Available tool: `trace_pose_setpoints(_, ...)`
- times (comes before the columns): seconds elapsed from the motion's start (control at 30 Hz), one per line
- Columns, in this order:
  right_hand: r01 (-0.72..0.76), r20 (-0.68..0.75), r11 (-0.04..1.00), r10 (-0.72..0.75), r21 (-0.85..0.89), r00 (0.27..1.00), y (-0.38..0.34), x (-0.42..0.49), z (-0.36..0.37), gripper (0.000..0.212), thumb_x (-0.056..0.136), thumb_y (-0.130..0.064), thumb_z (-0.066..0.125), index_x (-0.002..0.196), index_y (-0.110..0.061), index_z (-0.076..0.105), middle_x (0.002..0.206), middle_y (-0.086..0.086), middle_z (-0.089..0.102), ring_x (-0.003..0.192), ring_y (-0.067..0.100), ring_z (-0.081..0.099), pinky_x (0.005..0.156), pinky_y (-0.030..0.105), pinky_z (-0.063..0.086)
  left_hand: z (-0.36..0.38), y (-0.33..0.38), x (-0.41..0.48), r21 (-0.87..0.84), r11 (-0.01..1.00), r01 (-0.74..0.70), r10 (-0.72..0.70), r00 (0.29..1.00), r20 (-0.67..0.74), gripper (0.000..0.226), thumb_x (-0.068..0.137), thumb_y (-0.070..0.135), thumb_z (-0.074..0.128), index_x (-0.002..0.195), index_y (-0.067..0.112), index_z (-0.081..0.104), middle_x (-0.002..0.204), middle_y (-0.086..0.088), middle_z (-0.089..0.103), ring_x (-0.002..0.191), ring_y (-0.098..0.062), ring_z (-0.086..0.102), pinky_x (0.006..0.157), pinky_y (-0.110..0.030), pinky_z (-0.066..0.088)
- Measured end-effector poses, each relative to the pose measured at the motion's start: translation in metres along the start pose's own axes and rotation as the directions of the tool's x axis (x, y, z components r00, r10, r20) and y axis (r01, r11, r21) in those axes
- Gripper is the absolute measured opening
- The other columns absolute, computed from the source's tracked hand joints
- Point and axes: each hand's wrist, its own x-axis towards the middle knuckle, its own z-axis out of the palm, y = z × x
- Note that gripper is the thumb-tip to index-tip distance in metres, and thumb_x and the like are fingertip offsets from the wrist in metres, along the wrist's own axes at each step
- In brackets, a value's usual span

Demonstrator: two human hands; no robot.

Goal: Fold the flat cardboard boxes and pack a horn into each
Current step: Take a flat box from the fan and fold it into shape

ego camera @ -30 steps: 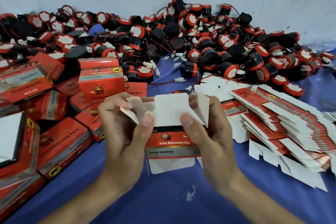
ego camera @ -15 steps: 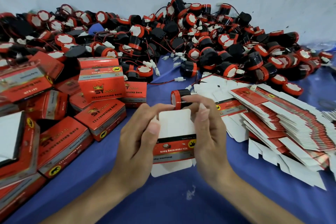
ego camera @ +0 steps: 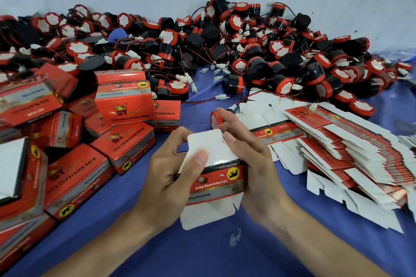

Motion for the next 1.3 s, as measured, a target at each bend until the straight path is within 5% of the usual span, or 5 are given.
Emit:
trace_pose_setpoints(0.27, -0.002, -0.107, 0.999, -0.002, -0.039, 0.994, -0.004, -0.002, 0.003, 0.016, 0.068, -0.009, 0.065, 0.058, -0.022, 0.066, 0.071, -0.006, 0.064, 0.062, 0.008, 0.062, 0.05, 0.021, 0.049, 0.005, -0.002, -0.004, 0.161, 0.962, -0.22, 0.232, 0.971, -0.062, 0.042, 0.1, 0.039, 0.04, 0.067, 0.017, 0.054, 0.08, 0.009, 0.052, 0.067, -0.002, 0.054, 0.059, -0.009, 0.039)
trace_pose_setpoints(0.5, 0.022, -0.153, 0.953, -0.071, -0.302, 0.986, 0.001, -0.008, 0.005, 0.019, 0.068, -0.018, 0.049, 0.061, -0.003, 0.059, 0.068, 0.006, 0.058, 0.066, 0.015, 0.052, 0.056, 0.026, 0.042, 0.007, -0.002, -0.006, 0.325, 0.887, -0.328, 0.363, 0.93, -0.052, 0.038, 0.102, 0.039, 0.034, 0.128, 0.014, 0.046, 0.091, 0.001, 0.052, 0.081, -0.004, 0.053, 0.071, -0.008, 0.04)
trace_pose_setpoints(0.83, 0.224, 0.001, 0.946, -0.23, -0.233, 0.973, 0.009, -0.009, -0.002, 0.017, 0.077, -0.02, 0.054, 0.075, -0.009, 0.066, 0.082, 0.004, 0.063, 0.074, 0.008, 0.059, 0.062, 0.017, 0.047, 0.007, 0.001, -0.002, 0.158, 0.961, -0.228, 0.25, 0.959, -0.136, 0.022, 0.095, 0.029, 0.048, 0.116, 0.033, 0.051, 0.101, 0.027, 0.057, 0.087, 0.003, 0.06, 0.066, -0.004, 0.043)
trace_pose_setpoints(1.07, 0.327, 0.051, 0.87, -0.333, -0.368, 0.942, 0.021, -0.012, 0.004, 0.019, 0.085, -0.034, 0.052, 0.081, -0.026, 0.069, 0.085, -0.007, 0.059, 0.075, 0.008, 0.059, 0.063, 0.02, 0.047, 0.001, -0.003, 0.003, 0.209, 0.969, -0.131, 0.171, 0.968, -0.182, 0.018, 0.085, 0.021, 0.042, 0.095, 0.018, 0.058, 0.092, -0.008, 0.051, 0.086, -0.017, 0.053, 0.074, -0.024, 0.04)
trace_pose_setpoints(1.3, 0.315, -0.011, 0.866, -0.346, -0.388, 0.938, 0.021, -0.01, 0.003, 0.017, 0.083, -0.032, 0.061, 0.09, -0.018, 0.067, 0.077, -0.009, 0.052, 0.07, 0.001, 0.055, 0.061, 0.013, 0.045, 0.002, -0.004, 0.002, 0.246, 0.962, -0.122, 0.174, 0.964, -0.202, 0.018, 0.086, 0.022, 0.043, 0.094, 0.016, 0.059, 0.099, -0.002, 0.051, 0.092, -0.016, 0.055, 0.08, -0.024, 0.041)
